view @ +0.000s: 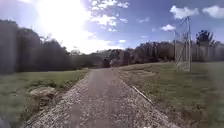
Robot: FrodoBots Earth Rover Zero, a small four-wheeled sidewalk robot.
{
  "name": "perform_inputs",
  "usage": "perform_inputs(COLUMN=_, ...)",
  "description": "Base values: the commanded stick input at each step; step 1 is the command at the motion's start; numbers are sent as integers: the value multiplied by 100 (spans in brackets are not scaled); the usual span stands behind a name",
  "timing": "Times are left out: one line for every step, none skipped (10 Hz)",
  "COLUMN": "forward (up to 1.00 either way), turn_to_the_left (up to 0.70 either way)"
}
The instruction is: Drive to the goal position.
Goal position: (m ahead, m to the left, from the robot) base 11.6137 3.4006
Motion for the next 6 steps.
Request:
perform_inputs(forward=70, turn_to_the_left=1)
perform_inputs(forward=70, turn_to_the_left=1)
perform_inputs(forward=70, turn_to_the_left=8)
perform_inputs(forward=70, turn_to_the_left=31)
perform_inputs(forward=70, turn_to_the_left=18)
perform_inputs(forward=57, turn_to_the_left=1)
